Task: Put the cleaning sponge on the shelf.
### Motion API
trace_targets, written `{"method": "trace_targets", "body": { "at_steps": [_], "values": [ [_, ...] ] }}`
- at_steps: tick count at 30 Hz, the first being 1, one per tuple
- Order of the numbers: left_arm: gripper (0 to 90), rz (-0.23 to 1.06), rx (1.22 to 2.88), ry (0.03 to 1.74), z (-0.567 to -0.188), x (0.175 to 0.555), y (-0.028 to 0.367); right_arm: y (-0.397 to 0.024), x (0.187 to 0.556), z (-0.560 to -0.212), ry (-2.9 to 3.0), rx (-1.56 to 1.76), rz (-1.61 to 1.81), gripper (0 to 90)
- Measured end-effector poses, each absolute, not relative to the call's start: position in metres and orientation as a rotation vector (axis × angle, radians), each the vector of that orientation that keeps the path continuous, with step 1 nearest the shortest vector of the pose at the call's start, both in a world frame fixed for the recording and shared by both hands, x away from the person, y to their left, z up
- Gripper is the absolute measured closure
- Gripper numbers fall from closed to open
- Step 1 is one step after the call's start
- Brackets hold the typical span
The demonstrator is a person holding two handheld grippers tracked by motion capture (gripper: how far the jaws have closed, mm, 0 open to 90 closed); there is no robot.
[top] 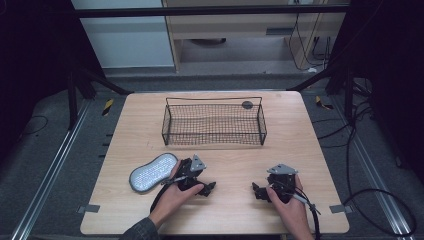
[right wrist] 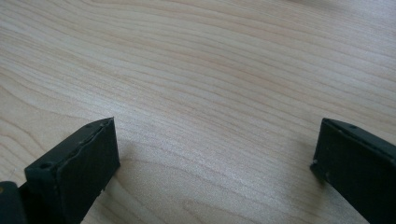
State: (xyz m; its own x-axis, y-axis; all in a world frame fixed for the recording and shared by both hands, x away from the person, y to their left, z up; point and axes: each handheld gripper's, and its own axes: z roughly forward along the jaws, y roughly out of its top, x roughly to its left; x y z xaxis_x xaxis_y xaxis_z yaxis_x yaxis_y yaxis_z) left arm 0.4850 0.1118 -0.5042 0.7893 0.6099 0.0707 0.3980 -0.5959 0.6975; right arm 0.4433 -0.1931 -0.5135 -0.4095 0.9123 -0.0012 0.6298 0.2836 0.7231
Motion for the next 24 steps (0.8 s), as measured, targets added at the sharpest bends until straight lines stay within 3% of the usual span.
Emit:
{"method": "trace_targets", "body": {
  "at_steps": [10,16,24],
  "values": [
    [4.3,0.37,2.265,0.742,-0.48,0.477,0.13,-0.195,0.442,-0.513,2.161,1.365,0.922,0.5],
    [4.9,0.42,2.264,0.775,-0.458,0.479,0.158,-0.195,0.442,-0.513,2.164,1.362,0.924,0.5],
    [4.4,0.42,2.35,0.74,-0.443,0.483,0.182,-0.196,0.443,-0.513,2.174,1.353,0.928,0.4]
  ]
}}
